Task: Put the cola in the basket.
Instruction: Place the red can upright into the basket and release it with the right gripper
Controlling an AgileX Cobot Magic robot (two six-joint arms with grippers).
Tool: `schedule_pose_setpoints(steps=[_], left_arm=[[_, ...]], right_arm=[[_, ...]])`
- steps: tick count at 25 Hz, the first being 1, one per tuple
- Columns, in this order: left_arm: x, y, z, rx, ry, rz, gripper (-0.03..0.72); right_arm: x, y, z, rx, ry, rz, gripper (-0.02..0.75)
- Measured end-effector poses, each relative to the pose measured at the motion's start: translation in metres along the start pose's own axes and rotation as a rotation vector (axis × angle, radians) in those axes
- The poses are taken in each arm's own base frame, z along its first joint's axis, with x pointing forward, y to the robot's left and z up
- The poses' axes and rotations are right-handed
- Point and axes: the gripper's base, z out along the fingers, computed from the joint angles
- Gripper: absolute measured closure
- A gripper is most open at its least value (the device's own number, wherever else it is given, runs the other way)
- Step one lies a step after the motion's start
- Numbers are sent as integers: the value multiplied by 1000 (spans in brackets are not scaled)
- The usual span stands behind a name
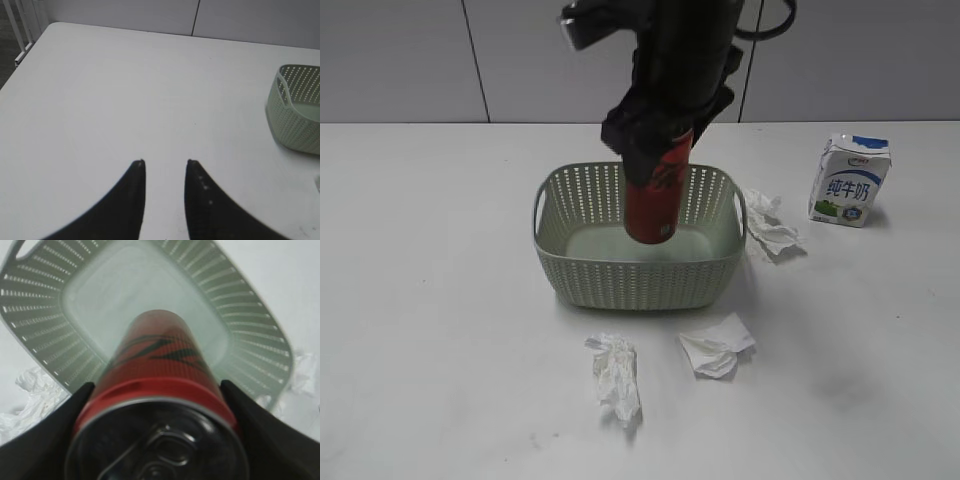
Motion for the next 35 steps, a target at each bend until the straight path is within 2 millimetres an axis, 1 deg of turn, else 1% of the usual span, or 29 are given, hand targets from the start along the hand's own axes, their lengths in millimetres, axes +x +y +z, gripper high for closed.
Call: schedule_pose_setpoints(steps=[2, 5, 8, 12, 17, 18, 21, 22, 24, 27, 30, 31, 33, 35], left_arm=[[0, 0, 0, 0, 0, 0, 471], [0, 0, 0, 0, 0, 0, 471], [0, 0, 0, 0, 0, 0, 471], [0, 0, 0, 0, 0, 0, 471], [0, 0, 0, 0, 0, 0, 471], [0, 0, 0, 0, 0, 0, 471], [0, 0, 0, 0, 0, 0, 471], [0, 0, 0, 0, 0, 0, 471], [0, 0, 0, 0, 0, 0, 471], [0, 0, 0, 0, 0, 0, 471], [0, 0, 0, 0, 0, 0, 471], [0, 0, 0, 0, 0, 0, 471], [0, 0, 0, 0, 0, 0, 471], [0, 0, 0, 0, 0, 0, 471]], right_arm=[[-1, 5, 20, -8, 40, -25, 214], [-1, 6, 46, -15, 86, -43, 214], [-1, 5, 66, -14, 107, -45, 214], [-5, 8, 71, -46, 87, -31, 214], [-5, 9, 72, -62, 87, -25, 214], [-5, 9, 72, -63, 88, -28, 200], [-3, 10, 72, -67, 107, -36, 103], [-3, 10, 72, -68, 111, -37, 83], [-3, 11, 72, -83, 114, -31, 76], [-4, 13, 63, -104, 96, -21, 71], [-6, 11, 39, -100, 46, -12, 71], [-6, 8, 29, -96, 23, -1, 71], [-5, 0, 6, -90, -25, 34, 71], [-2, -18, -13, -76, -64, 92, 71]])
